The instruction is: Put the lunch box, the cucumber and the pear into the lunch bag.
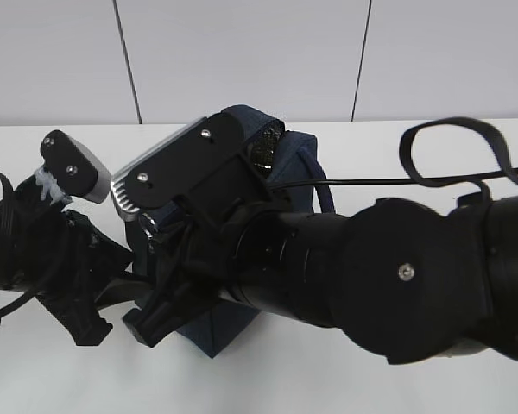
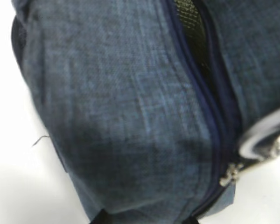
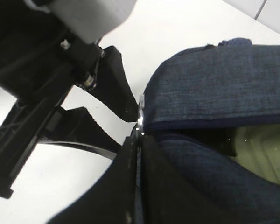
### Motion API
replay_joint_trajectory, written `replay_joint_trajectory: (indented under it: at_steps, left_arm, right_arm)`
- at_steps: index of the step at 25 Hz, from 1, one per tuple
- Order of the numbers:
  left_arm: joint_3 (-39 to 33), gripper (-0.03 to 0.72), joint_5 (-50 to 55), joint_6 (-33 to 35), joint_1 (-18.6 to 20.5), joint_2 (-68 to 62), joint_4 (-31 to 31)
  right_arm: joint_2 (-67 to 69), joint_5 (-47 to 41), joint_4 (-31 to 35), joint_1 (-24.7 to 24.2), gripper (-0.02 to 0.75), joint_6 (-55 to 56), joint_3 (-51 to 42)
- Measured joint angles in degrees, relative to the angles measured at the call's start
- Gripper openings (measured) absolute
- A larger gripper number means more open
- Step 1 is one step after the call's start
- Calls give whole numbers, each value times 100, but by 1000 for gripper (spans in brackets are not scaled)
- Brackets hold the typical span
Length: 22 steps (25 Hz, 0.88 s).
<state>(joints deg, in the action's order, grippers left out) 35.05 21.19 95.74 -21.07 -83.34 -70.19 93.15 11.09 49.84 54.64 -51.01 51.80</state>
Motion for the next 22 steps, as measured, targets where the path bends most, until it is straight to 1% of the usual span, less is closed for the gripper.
replay_joint_trajectory:
  at_steps: [10,16,19,22]
  left_arm:
    - [0,276,-219,35,0,26,-37]
    - [0,276,-486,42,4,334,13]
    - [0,276,-279,42,7,359,19]
    - [0,293,-198,93,7,359,31]
  right_arm:
    - [-5,-11,39,0,0,0,0]
    - [-5,-11,39,0,0,0,0]
    - [-5,-11,39,0,0,0,0]
    - [-5,-11,39,0,0,0,0]
